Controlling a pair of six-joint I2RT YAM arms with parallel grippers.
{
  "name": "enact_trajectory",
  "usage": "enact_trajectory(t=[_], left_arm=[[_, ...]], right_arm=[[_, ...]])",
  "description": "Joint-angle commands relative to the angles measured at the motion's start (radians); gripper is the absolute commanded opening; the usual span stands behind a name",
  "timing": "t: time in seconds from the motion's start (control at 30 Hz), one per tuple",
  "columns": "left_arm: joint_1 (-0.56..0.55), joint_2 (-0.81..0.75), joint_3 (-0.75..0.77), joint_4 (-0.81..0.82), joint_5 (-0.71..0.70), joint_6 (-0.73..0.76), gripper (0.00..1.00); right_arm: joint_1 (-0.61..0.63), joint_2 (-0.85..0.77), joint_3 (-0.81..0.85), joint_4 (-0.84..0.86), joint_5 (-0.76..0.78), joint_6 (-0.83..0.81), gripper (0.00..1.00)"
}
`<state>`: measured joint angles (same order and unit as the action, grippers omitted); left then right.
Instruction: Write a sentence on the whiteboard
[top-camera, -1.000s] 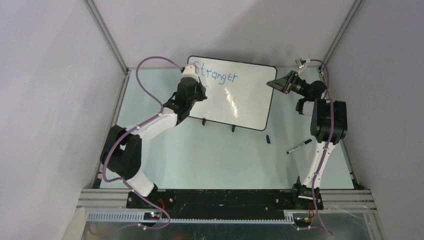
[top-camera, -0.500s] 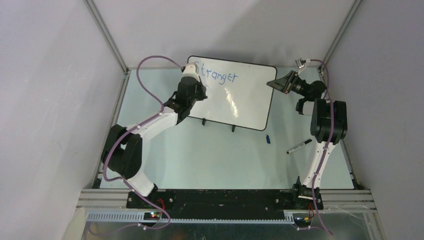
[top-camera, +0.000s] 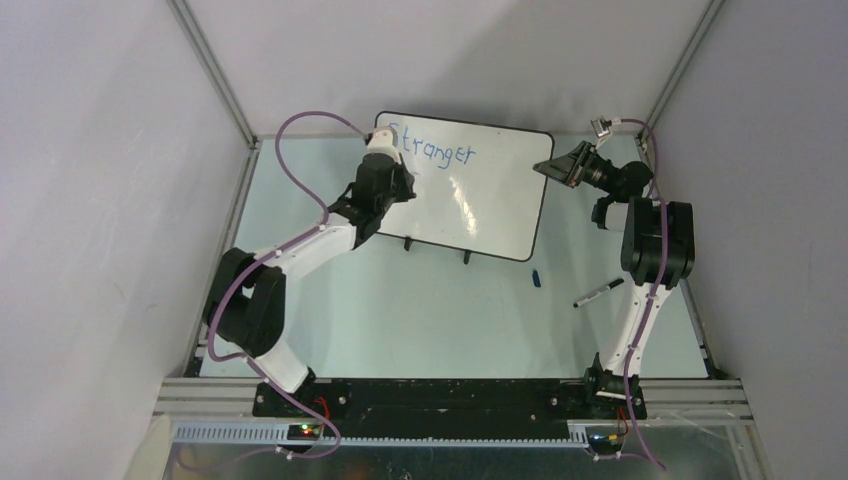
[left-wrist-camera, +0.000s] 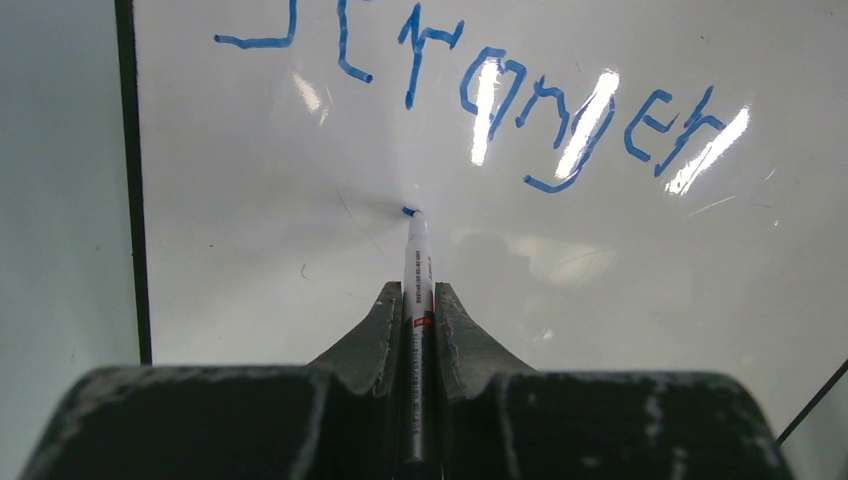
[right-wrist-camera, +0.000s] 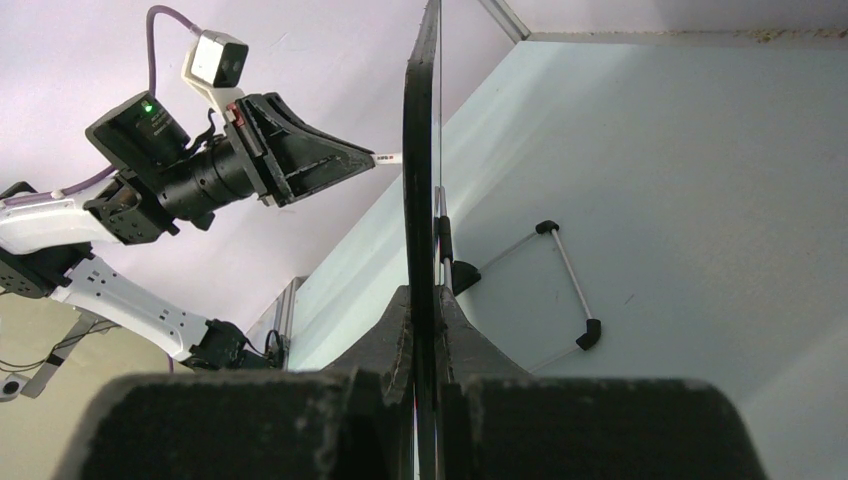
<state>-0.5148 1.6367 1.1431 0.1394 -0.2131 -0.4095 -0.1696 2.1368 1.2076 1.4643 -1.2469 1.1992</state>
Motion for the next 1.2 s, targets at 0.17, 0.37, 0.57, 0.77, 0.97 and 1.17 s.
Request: enact_trajectory(t=[0.17,0.37,0.57,0.77,0.97,1.17], left_arm=[[-0.005,0.009,0.043,0.036,0.056,0.009,0.00],[-0.007,-0.004,0.025,0.065,0.080,0.014,0.00],[-0.006,-0.002,0.025,0.071,0.105,0.015,0.00],[-0.007,0.001,0.030,0.073,0.123,0.018,0.00],[-0.006,-0.058,-0.036,0.109,0.086,0.021,0.00],[-0.007,-0.081,-0.045,0.077,0.023,0.028,0.00]], right_arm=[[-0.001,-0.071,0.005,0.042,-0.002,0.039,0.00],[-0.001,-0.071,0.005,0.041,-0.002,0.040,0.00],[-0.001,-0.072,0.005,0.041,-0.003,0.040,0.00],[-0.001,-0.072,0.005,0.041,-0.003,0.040,0.00],[-0.001,-0.072,0.006,0.041,-0.003,0.040,0.00],[-0.001,-0.072,0.005,0.041,-0.003,0.037,0.00]])
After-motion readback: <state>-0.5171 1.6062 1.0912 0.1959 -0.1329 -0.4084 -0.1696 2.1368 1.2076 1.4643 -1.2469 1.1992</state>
